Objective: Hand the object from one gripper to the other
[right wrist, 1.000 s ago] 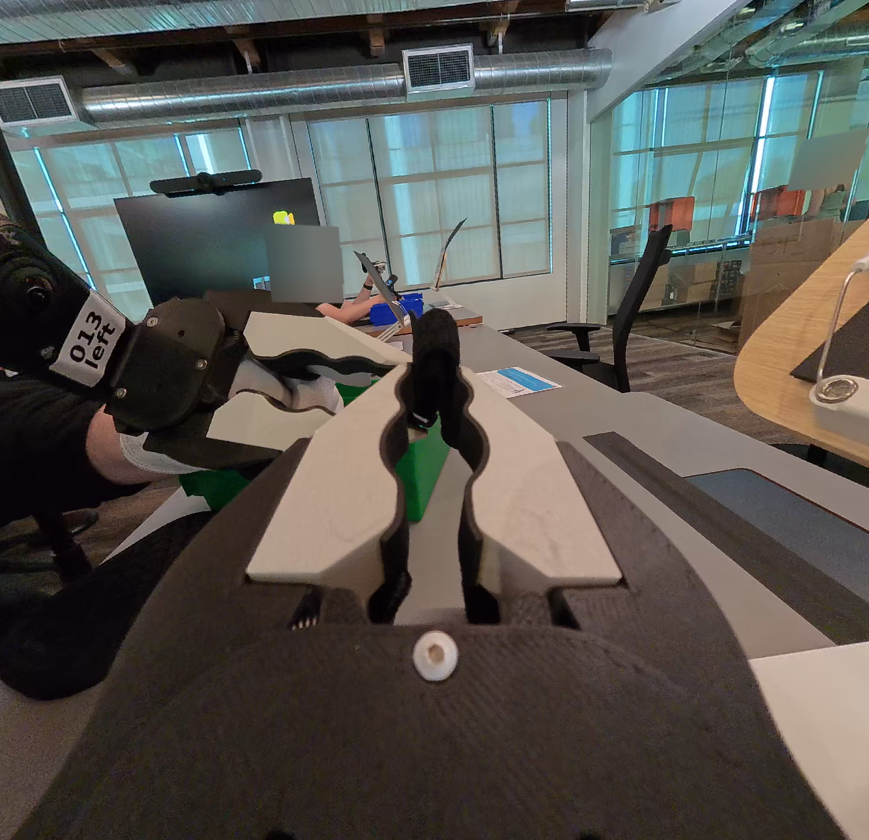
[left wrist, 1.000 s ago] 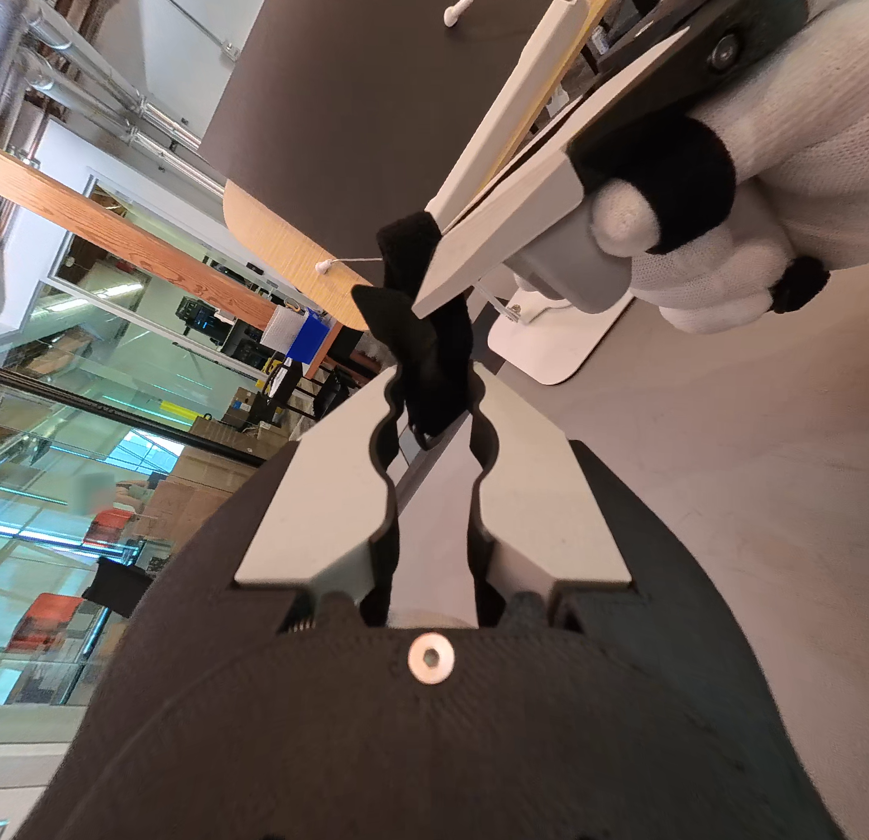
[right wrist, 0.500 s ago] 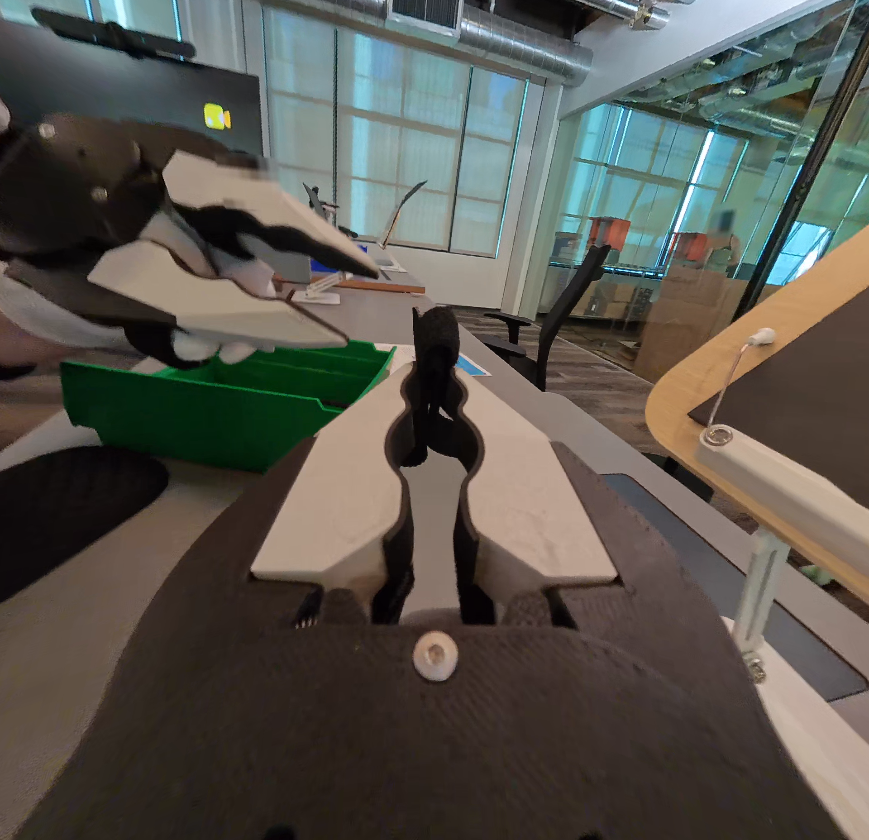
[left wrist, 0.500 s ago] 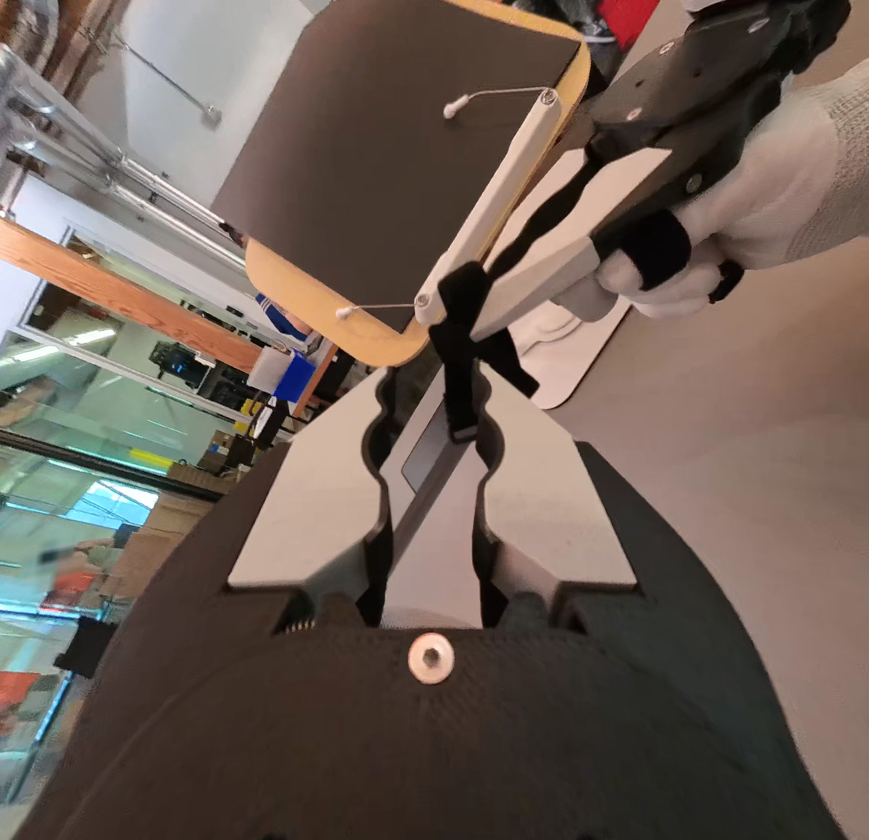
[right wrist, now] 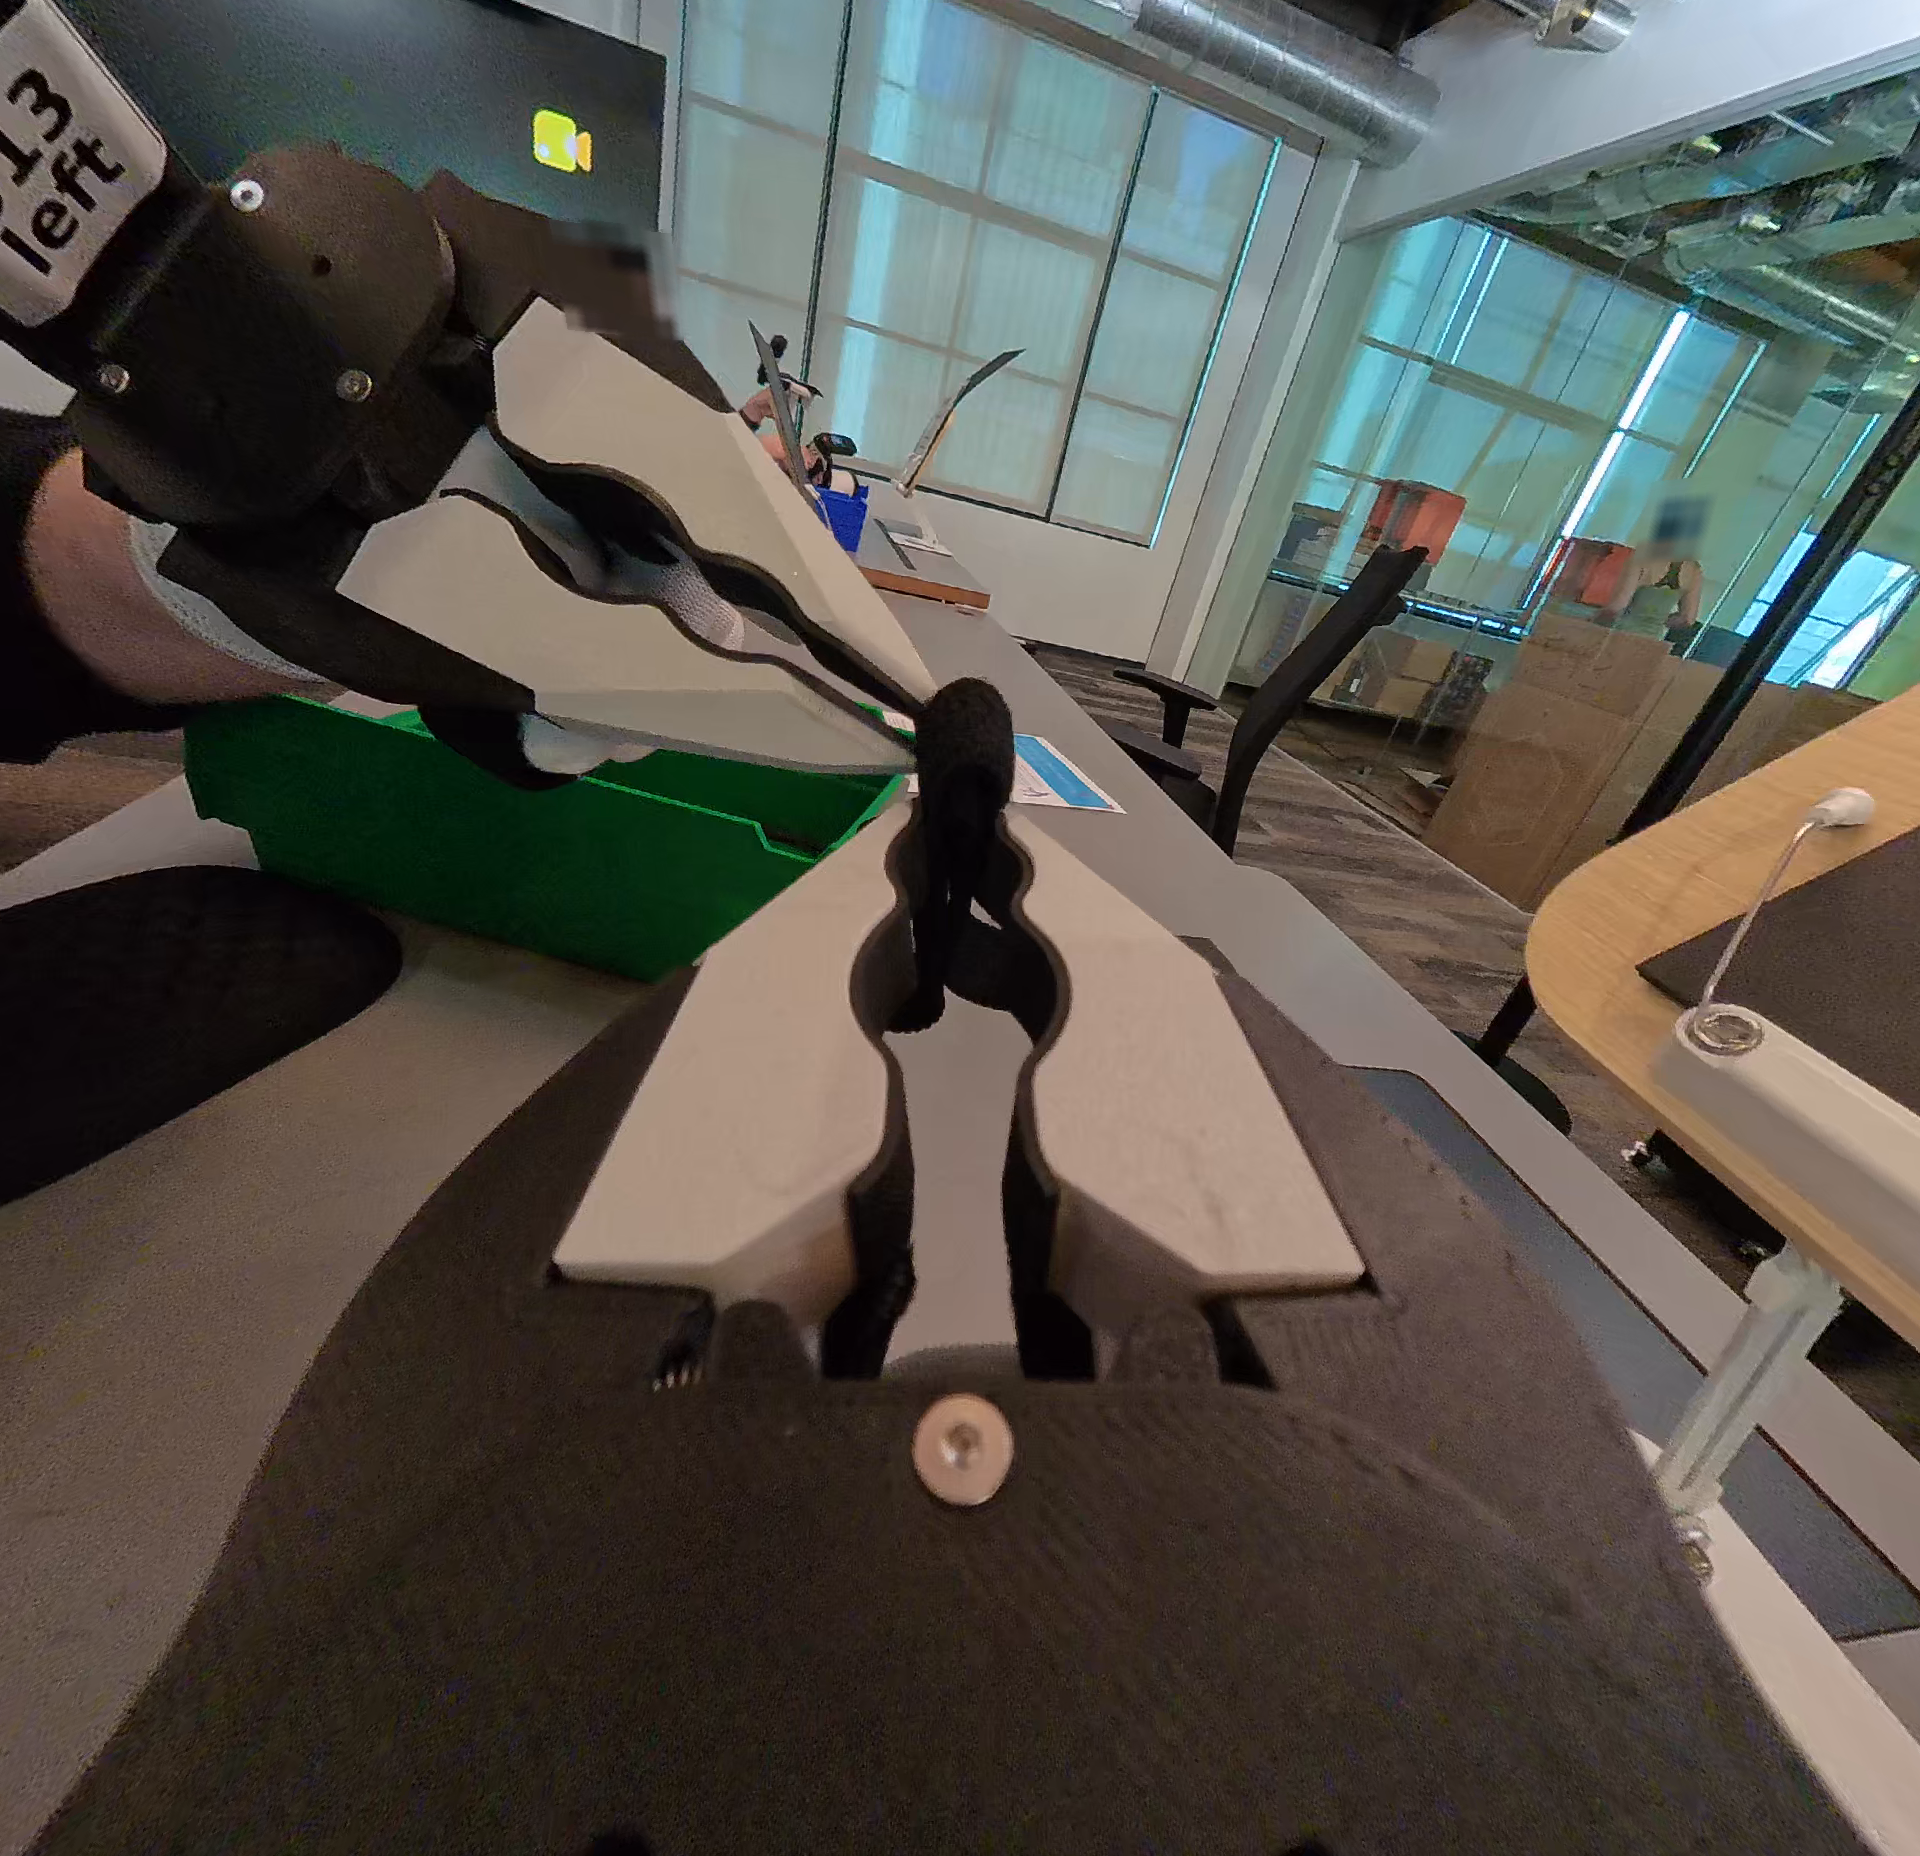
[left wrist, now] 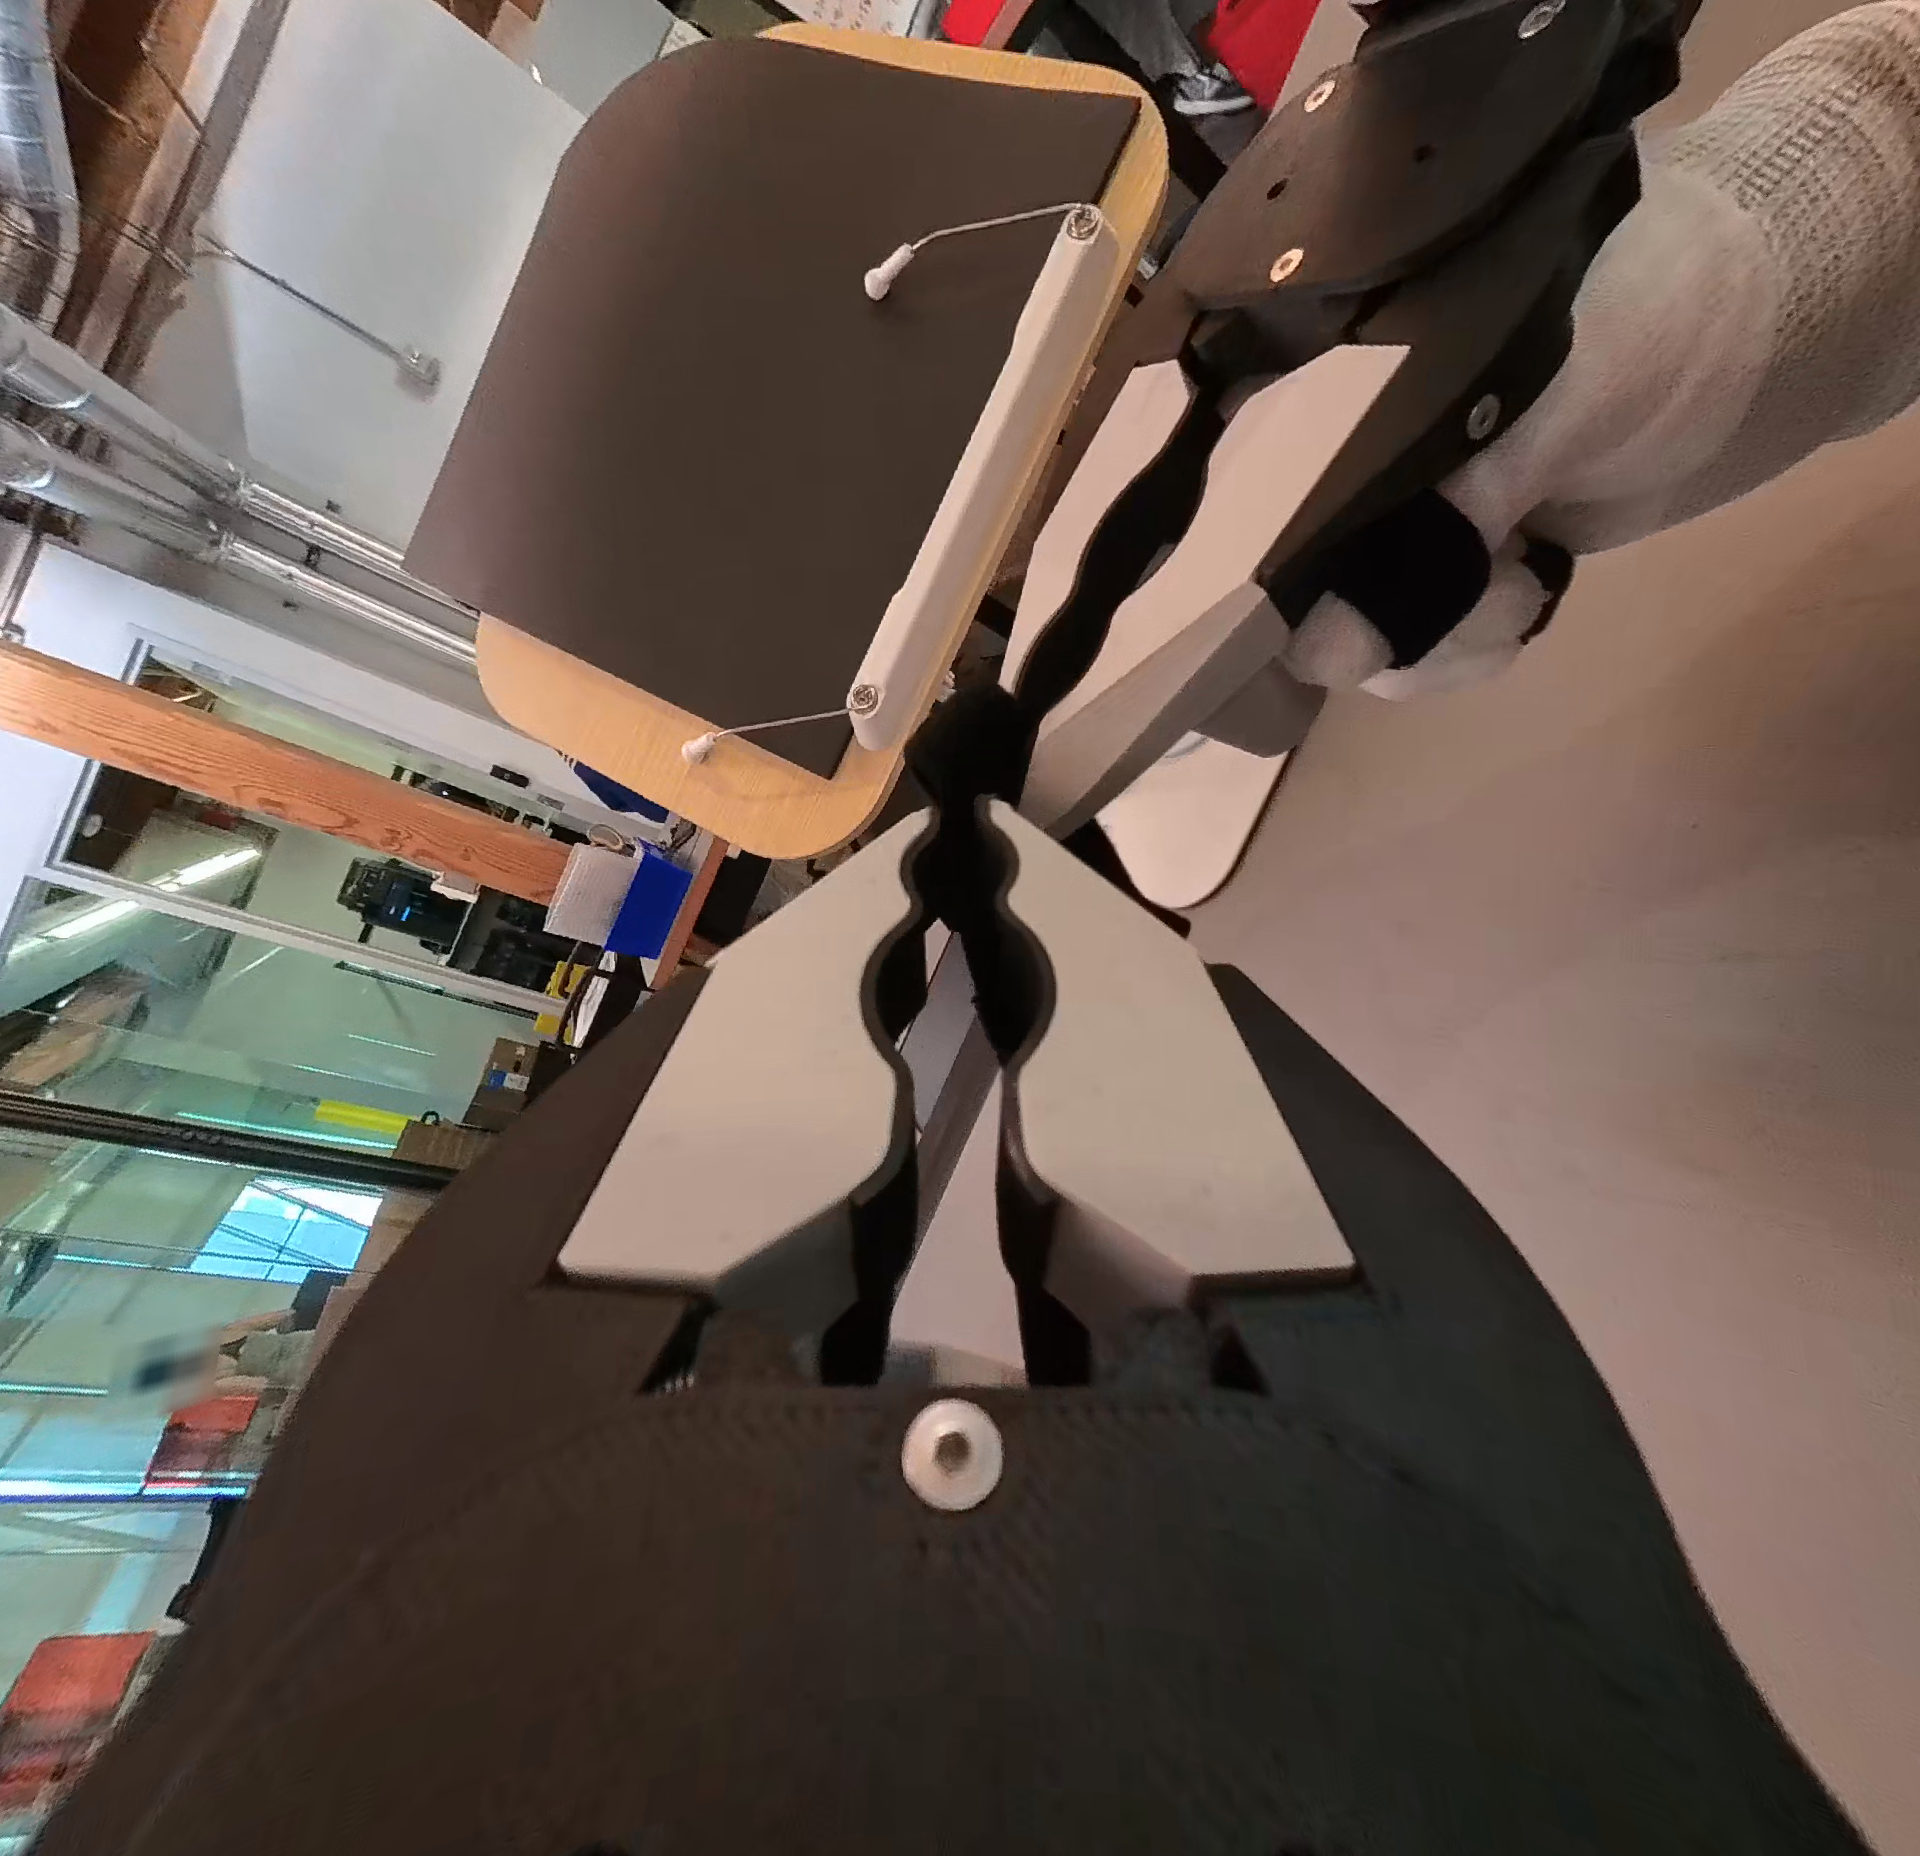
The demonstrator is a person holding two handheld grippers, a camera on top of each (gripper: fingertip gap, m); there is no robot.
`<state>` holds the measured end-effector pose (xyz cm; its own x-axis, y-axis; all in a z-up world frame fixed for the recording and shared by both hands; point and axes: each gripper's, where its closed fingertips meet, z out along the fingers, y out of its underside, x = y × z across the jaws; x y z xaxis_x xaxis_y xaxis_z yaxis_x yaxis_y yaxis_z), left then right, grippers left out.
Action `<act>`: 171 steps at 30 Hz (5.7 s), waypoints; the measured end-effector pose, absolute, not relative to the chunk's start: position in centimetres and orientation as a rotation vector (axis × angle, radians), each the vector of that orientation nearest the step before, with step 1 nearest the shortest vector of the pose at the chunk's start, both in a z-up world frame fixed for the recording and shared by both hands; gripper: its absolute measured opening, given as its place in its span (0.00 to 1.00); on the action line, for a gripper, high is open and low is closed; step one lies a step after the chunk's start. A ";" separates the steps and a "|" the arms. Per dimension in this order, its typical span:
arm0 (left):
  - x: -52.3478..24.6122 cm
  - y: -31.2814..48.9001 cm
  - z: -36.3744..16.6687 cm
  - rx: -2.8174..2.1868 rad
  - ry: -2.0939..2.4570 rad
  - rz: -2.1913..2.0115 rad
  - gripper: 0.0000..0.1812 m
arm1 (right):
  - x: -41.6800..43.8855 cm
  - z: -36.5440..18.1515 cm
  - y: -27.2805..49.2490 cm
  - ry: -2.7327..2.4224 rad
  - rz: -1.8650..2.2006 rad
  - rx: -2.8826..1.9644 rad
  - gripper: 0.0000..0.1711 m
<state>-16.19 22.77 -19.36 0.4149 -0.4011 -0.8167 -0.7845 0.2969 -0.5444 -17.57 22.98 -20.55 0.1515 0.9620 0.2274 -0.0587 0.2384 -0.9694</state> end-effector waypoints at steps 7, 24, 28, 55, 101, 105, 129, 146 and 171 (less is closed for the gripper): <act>-16.4 22.6 -19.1 -1.272 1.143 0.384 0.00 | -17.6 -20.4 22.6 -1.113 1.089 -1.058 0.04; -17.6 21.8 -18.4 -1.339 1.122 0.275 0.00 | -17.7 -20.0 21.9 -1.121 1.137 -1.043 0.04; -17.9 21.4 -18.3 -1.373 1.120 0.204 0.14 | -17.8 -19.8 21.4 -1.130 1.129 -1.015 0.04; -16.3 19.4 -17.1 -1.272 1.079 0.134 0.00 | -16.8 -17.2 19.6 -0.933 1.735 -0.976 0.05; -16.0 20.3 -19.7 -1.520 1.045 -0.106 0.07 | -16.4 -17.1 19.8 -1.048 1.483 -0.979 0.04; -16.2 20.3 -19.6 -1.518 1.037 -0.117 0.01 | -16.5 -17.0 19.6 -1.044 1.525 -0.980 0.04; -17.8 21.8 -17.3 -1.389 1.000 0.142 0.00 | -16.7 -17.2 19.3 -1.046 1.574 -0.994 0.05; -17.8 22.1 -17.8 -1.432 0.976 0.126 0.00 | -16.5 -17.3 19.3 -1.027 1.705 -1.015 0.04; -14.7 20.3 -19.5 -1.532 0.835 -0.588 0.00 | -16.7 -16.9 19.8 -1.002 1.537 -0.994 0.06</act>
